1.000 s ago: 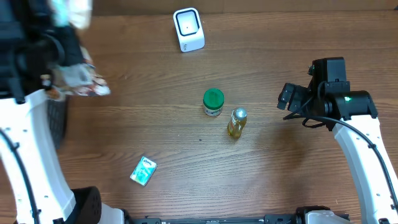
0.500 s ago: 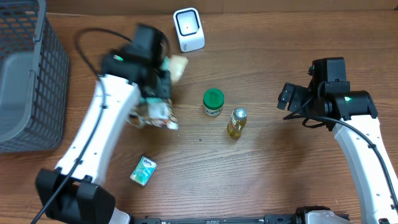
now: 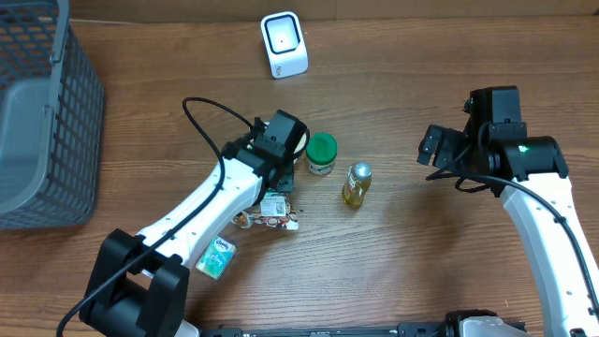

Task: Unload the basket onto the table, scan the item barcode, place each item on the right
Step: 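Carry the wipes pack out of the basket toward the table centre, then lower the wipes pack onto the table left of the jar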

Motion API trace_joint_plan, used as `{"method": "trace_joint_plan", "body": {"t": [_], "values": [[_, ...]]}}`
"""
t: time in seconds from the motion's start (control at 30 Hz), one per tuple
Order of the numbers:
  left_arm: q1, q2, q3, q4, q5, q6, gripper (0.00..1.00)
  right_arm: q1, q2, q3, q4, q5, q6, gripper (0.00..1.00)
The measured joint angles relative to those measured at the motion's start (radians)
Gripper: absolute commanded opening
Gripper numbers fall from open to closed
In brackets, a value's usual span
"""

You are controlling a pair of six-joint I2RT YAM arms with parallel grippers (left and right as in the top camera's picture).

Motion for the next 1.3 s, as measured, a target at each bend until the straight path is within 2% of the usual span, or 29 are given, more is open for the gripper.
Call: {"method": "trace_joint_plan", "body": {"t": [0.17, 0.37, 0.57, 0.8, 0.93, 1.07, 1.3], "values": [[0.000, 0.000, -0.082, 0.113, -0.027, -0.017, 0.34, 0.000, 0.000, 0.000, -0.001, 0.000, 0.000, 1.00], [0.000, 0.000, -0.136, 0.180, -0.031, -0.018, 0.34, 0.000, 0.000, 0.000, 0.000, 0.000, 0.000, 1.00], [0.000, 0.000, -0.138, 0.184, -0.031, -0.018, 0.61, 0.000, 0.000, 0.000, 0.000, 0.000, 0.000, 1.00], [0.000, 0.000, -0.138, 0.184, -0.030, -0.023, 0.76, 0.000, 0.000, 0.000, -0.001, 0.000, 0.000, 1.00], [0.000, 0.000, -0.138, 0.187, -0.031, -0.025, 0.78, 0.000, 0.000, 0.000, -0.001, 0.000, 0.000, 1.00], [0.000, 0.000, -0.138, 0.188, -0.026, -0.028, 0.70, 0.000, 0.000, 0.000, -0.001, 0.000, 0.000, 1.00], [0.000, 0.000, -0.138, 0.187, -0.023, -0.029, 0.72, 0.000, 0.000, 0.000, -0.001, 0.000, 0.000, 1.00]]}}
